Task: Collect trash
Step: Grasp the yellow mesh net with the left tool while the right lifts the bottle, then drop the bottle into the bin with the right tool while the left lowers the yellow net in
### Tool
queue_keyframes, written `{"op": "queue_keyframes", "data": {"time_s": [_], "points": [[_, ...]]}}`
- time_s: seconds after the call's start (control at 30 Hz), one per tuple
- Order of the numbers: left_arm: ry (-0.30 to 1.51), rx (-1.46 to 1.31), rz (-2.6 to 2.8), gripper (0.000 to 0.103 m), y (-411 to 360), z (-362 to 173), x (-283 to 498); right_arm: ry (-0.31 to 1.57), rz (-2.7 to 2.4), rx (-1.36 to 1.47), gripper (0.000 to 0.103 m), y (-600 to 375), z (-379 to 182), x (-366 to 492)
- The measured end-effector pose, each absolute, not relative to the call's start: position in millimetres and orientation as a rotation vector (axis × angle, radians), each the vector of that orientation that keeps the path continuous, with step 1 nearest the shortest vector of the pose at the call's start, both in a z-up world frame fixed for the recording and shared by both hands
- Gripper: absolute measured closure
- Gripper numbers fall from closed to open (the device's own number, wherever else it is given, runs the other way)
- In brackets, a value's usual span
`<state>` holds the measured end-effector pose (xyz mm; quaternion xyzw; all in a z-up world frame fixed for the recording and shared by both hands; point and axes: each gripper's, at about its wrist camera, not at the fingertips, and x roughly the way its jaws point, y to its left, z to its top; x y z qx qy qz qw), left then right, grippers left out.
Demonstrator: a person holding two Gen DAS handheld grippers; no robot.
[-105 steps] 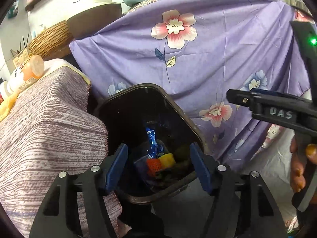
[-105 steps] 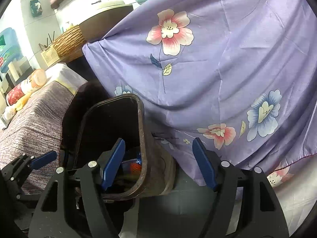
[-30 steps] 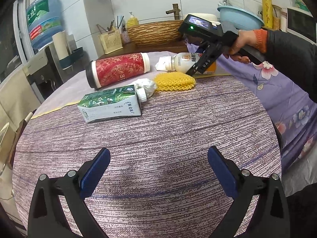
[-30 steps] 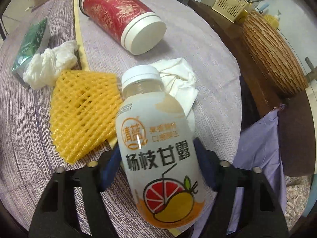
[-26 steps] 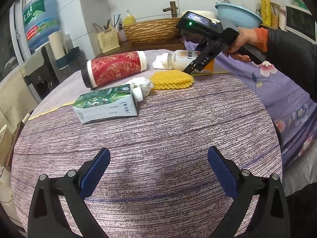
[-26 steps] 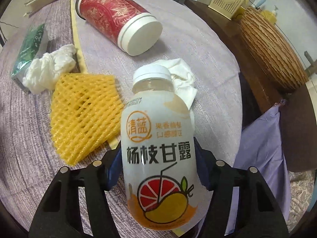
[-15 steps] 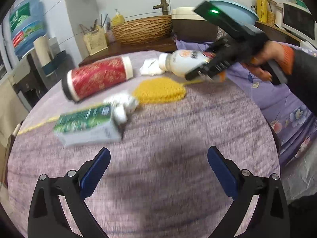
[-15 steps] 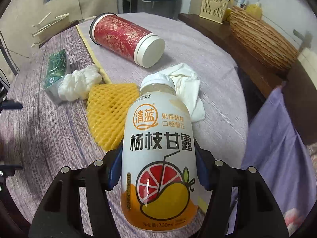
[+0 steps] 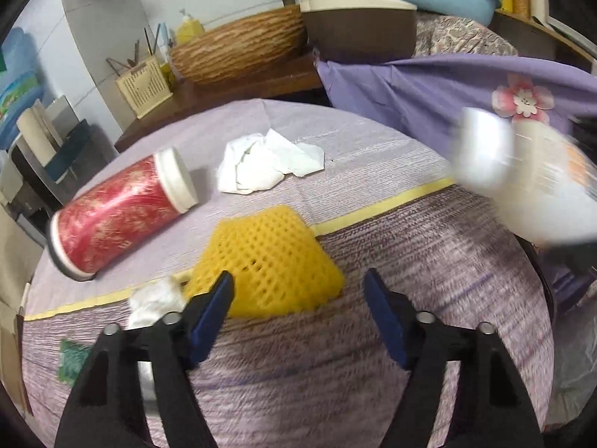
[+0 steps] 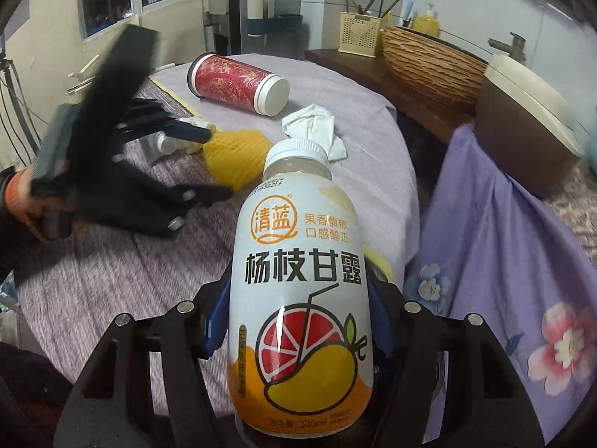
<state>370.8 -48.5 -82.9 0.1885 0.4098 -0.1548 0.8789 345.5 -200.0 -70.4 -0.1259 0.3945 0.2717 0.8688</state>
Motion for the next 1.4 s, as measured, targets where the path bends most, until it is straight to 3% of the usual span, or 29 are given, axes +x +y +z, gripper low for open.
{"op": "queue_keyframes", "data": {"time_s": [0.03, 0.1, 0.13, 0.2, 0.27, 0.83, 1.07, 1.4], "points": [[0.861, 0.39, -0.321, 0.044, -49.8, -85.4, 373.3, 0.823, 0.563, -0.254, 0.041, -204.6, -71.5, 338.9], [0.872, 0.386, -0.297, 0.061, -51.5, -91.6, 377.6, 0.816, 0.548, -0.227, 0.041, -214.8, -74.7, 326.3], [0.867, 0.383, -0.287, 0.064, -51.6, -92.5, 377.8, 0.811, 0.537, -0.221, 0.041, -217.5, -76.6, 323.2], [0.839, 0.384, -0.272, 0.081, -52.2, -91.5, 374.6, 0.803, 0.502, -0.195, 0.041, -226.6, -81.1, 315.0], [0.816, 0.372, -0.275, 0.083, -51.7, -86.0, 367.2, 0.792, 0.475, -0.163, 0.041, -233.7, -84.9, 308.0], [0.61, 0.187, -0.526, 0.084, -88.4, -23.9, 225.2, 0.711, 0.298, 0.099, 0.041, -294.2, -109.8, 237.3], [0.624, 0.177, -0.658, 0.084, -141.5, -41.8, 182.0, 0.784, 0.172, 0.158, 0.041, -325.1, -158.2, 220.2], [0.72, 0.177, -0.694, 0.084, -187.7, -88.4, 182.0, 0.918, 0.089, 0.214, 0.041, -337.1, -239.9, 239.0]]}}
